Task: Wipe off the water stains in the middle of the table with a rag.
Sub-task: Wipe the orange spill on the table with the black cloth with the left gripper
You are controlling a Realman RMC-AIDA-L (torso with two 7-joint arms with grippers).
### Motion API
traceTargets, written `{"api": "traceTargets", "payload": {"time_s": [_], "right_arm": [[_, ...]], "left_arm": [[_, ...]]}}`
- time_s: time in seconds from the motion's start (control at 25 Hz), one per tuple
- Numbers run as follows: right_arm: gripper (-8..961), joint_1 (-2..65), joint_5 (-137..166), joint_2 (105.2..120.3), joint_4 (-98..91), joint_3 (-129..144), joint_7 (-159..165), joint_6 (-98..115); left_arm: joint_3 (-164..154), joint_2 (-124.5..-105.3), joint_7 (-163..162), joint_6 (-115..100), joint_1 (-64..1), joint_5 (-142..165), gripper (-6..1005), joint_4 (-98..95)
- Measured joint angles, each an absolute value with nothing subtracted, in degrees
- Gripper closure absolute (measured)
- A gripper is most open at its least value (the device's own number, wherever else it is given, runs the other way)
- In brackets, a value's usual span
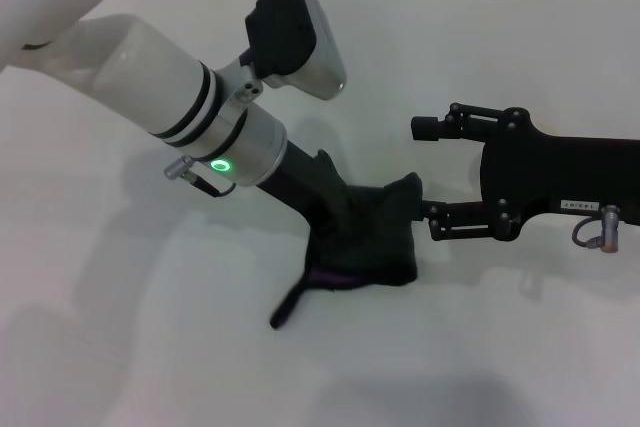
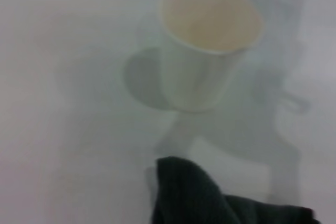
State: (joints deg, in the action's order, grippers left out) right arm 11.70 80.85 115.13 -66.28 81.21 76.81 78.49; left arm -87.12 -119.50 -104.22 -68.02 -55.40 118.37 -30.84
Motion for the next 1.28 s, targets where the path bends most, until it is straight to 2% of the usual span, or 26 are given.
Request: {"api": "traceTargets", "payload": {"time_s": [0.72, 1.28], "right_arm": [[128, 11.52, 80.86, 115.13, -66.18, 81.21, 76.65, 78.48], [128, 11.51, 80.86, 115.13, -66.18, 81.12, 76.64, 78.45]], "left_arm": [[-75.85, -118.88, -106.50, -63.37, -53.43, 128.33, 968, -31.79], [-73.69, -119.37, -106.40, -64.07, -53.56, 130.69, 969, -32.99]]}}
